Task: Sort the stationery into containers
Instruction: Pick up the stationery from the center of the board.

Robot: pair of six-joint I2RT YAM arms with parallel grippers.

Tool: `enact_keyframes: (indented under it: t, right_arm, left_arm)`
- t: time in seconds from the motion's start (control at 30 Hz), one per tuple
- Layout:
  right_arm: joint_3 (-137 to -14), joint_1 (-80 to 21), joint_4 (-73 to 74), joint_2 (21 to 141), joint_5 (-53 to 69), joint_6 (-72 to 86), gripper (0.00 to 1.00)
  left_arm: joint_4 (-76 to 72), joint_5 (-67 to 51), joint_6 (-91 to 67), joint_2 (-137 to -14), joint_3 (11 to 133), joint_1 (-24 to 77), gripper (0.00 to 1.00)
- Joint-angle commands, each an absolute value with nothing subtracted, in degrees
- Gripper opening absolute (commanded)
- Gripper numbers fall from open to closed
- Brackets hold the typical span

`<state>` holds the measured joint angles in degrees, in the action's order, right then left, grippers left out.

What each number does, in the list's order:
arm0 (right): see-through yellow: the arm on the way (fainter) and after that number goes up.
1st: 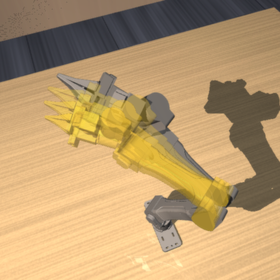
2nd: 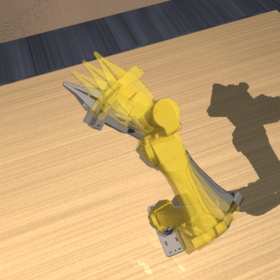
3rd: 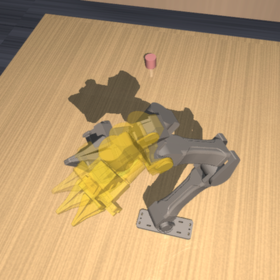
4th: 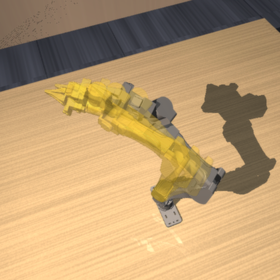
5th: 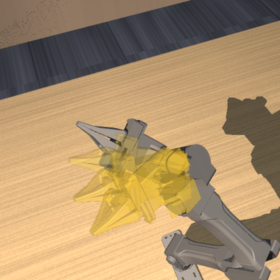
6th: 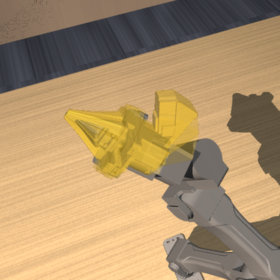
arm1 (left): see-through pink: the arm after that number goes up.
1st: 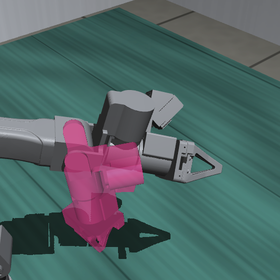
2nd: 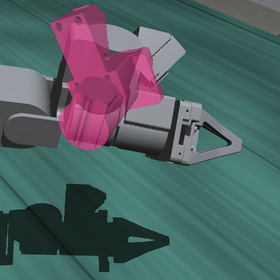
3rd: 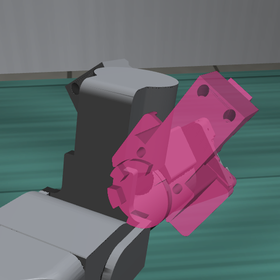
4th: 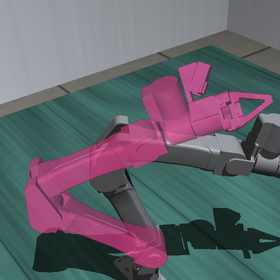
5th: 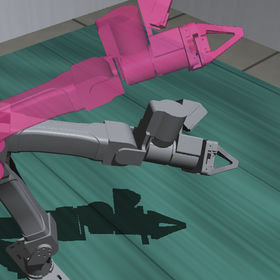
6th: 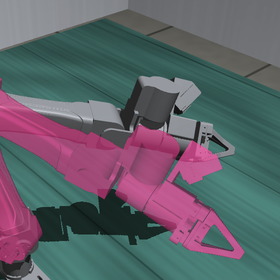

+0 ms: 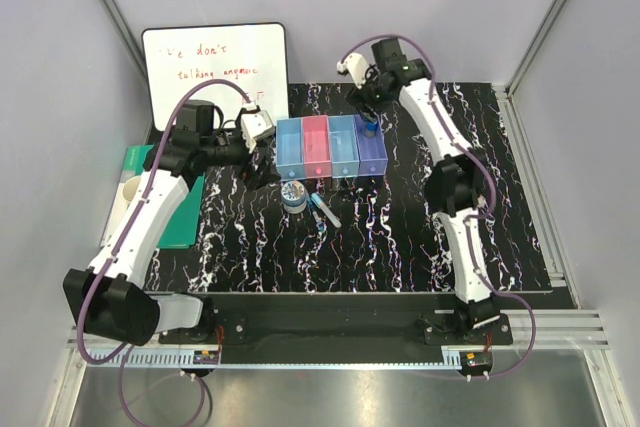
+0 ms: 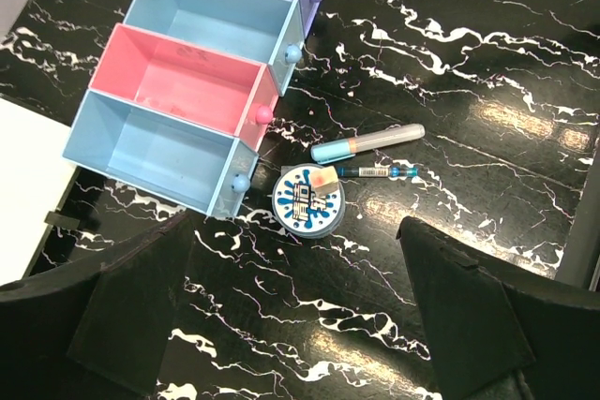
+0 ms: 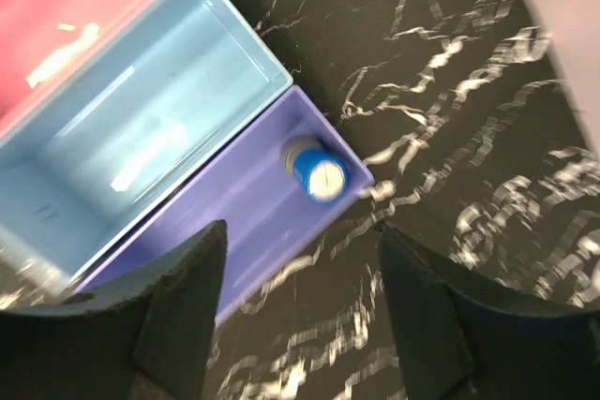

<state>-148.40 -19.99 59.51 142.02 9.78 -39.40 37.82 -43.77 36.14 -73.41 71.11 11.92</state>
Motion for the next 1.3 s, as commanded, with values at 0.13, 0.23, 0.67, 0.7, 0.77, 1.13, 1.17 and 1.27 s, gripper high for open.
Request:
enact_keyframes:
  t: [0.13,0.23,0.67,0.7,0.77,1.13,1.17,1.27]
  right_arm:
    - [-125.28,-19.08,60.03,112.96,11.96,-42.27,0.78]
    - [-113.40,-15.40,59.77,107.24,7.22,-43.77,0.78]
    - [-93.79,7.20,53.53,103.27,7.47,-36.74,0.76]
    - [-92.04,8.25,53.18,103.27,7.56,-36.74,0.76]
    - [-89.75,8.87,52.12,102.92,8.26,-36.74,0.75]
    - [-82.53,13.17,46.85,106.78,10.81,-34.19,0.74]
    - [-82.44,13.44,46.67,107.22,10.98,-34.19,0.74]
    - [-82.09,14.06,45.88,108.54,11.34,-34.19,0.73]
  left_arm:
    - [37.62,-44.40,38.58,-67.33,70.58,11.60,0.98]
    - [38.14,-41.24,38.59,-66.01,69.70,11.60,0.98]
    - [39.99,-37.00,40.25,-55.56,64.69,11.69,0.99]
    - [40.16,-36.39,40.34,-55.29,64.43,11.60,0.99]
    - [40.52,-36.04,40.34,-54.67,64.34,11.60,0.99]
    - [41.31,-36.03,40.52,-54.93,65.04,11.60,0.99]
    - [41.31,-36.21,40.43,-54.93,64.95,11.60,0.99]
    - [41.40,-36.65,40.52,-55.02,64.60,11.60,0.99]
